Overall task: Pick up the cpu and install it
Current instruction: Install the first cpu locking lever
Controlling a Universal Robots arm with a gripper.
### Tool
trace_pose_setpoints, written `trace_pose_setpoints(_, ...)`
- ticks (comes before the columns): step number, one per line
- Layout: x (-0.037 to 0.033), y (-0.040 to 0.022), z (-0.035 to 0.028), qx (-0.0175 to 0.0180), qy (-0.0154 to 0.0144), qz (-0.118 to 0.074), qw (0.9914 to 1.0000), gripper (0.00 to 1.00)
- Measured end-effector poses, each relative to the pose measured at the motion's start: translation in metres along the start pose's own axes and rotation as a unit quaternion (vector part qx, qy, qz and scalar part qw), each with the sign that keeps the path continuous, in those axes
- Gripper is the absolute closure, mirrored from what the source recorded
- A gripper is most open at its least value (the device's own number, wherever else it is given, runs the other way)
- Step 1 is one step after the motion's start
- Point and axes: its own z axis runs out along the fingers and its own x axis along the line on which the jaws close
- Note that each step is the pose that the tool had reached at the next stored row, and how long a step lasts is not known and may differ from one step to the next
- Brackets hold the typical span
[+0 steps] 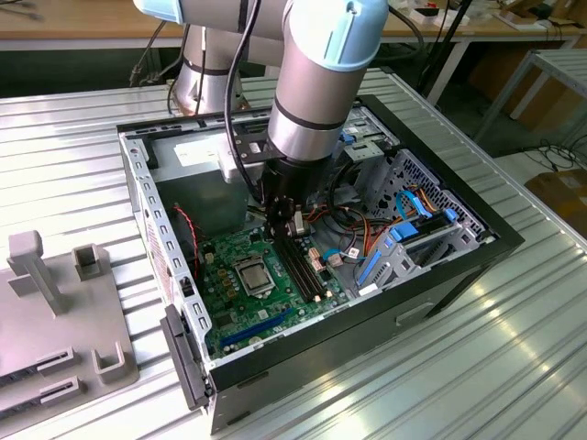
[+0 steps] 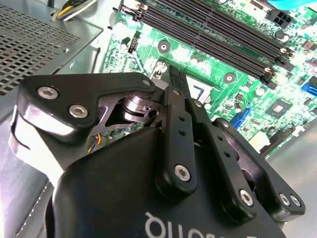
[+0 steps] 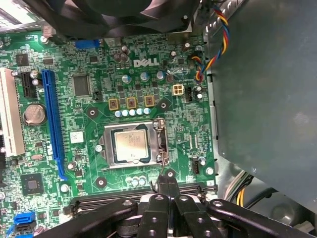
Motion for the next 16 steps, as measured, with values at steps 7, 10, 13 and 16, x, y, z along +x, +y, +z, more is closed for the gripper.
trace_pose_setpoints(7, 0.0017, 0.0011, 0.0, 0.0003, 0.004, -0.004, 0.99999, 0.89)
trace_pose_setpoints(10, 0.0018, 0.0014, 0.0, 0.0003, 0.0043, -0.004, 0.99998, 0.89)
trace_pose_setpoints(13, 0.0031, 0.0014, -0.0001, 0.0003, 0.0046, -0.003, 0.99998, 0.89)
trace_pose_setpoints(16, 0.0054, 0.0011, -0.0001, 0.0004, 0.0047, -0.004, 0.99998, 0.89)
